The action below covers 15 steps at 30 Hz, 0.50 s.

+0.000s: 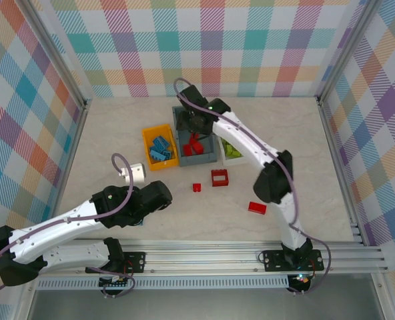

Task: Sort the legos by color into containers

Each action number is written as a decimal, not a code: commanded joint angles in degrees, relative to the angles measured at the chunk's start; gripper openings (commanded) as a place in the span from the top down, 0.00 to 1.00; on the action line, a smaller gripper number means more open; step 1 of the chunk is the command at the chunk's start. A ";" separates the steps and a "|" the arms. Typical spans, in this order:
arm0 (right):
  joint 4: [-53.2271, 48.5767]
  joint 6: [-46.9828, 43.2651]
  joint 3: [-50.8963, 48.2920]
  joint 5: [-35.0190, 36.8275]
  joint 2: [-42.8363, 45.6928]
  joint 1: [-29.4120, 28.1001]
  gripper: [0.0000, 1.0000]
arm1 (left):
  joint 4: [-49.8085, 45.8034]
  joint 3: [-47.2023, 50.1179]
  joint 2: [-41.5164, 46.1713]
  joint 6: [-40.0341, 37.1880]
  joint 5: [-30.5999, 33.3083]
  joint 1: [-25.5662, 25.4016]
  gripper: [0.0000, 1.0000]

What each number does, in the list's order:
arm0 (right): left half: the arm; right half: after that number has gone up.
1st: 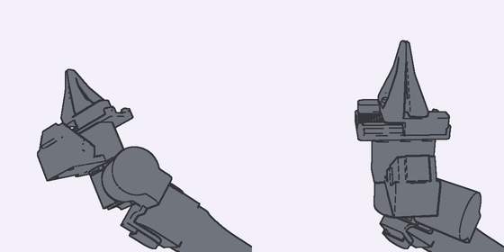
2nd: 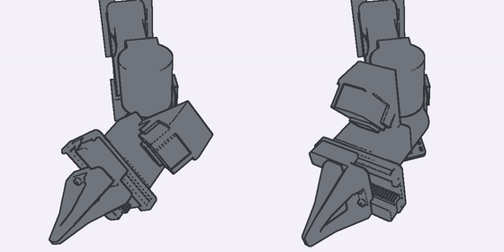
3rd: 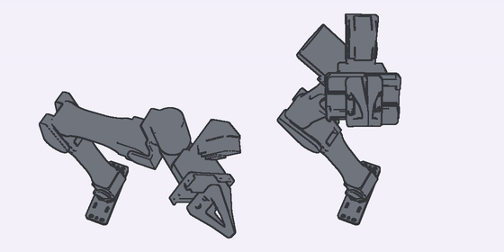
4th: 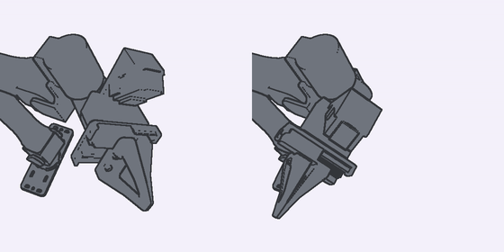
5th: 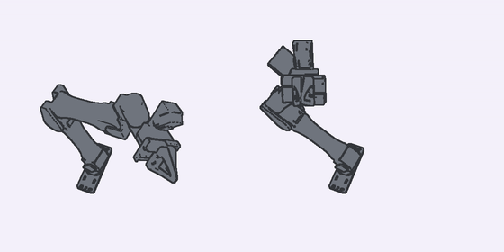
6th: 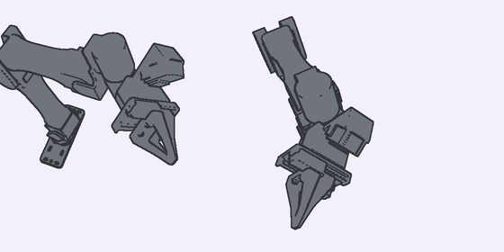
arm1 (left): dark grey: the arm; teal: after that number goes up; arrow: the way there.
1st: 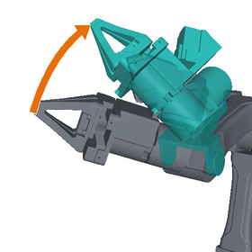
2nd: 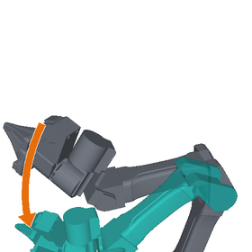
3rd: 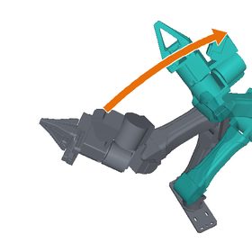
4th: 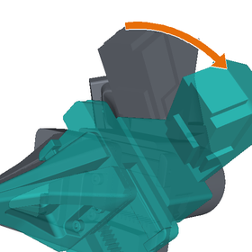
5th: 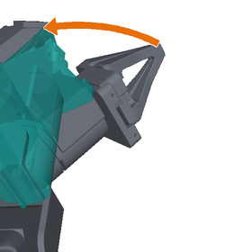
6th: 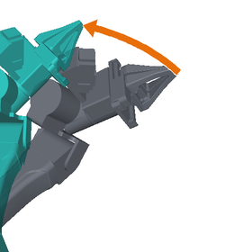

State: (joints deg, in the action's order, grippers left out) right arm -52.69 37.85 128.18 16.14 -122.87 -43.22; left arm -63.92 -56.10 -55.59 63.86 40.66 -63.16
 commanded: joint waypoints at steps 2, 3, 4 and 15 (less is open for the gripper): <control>13.07 -3.36 -20.63 3.14 16.97 -4.62 0.33 | -5.16 8.46 2.74 8.79 -10.76 5.12 0.30; 18.49 -5.02 -28.49 2.65 21.82 -6.34 0.32 | -3.90 10.98 4.13 9.98 -13.02 6.57 0.29; 24.35 -7.07 -35.88 1.51 26.46 -8.18 0.32 | -2.43 13.17 5.65 10.85 -14.99 8.29 0.29; 48.29 -20.62 -76.65 -22.91 50.50 -20.42 0.25 | 12.12 27.20 13.53 29.51 -26.16 17.50 0.22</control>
State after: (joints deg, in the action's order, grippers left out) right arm -11.55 20.91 53.15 -0.38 -75.33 -62.39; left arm -57.80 -31.16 -41.87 84.62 18.35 -46.48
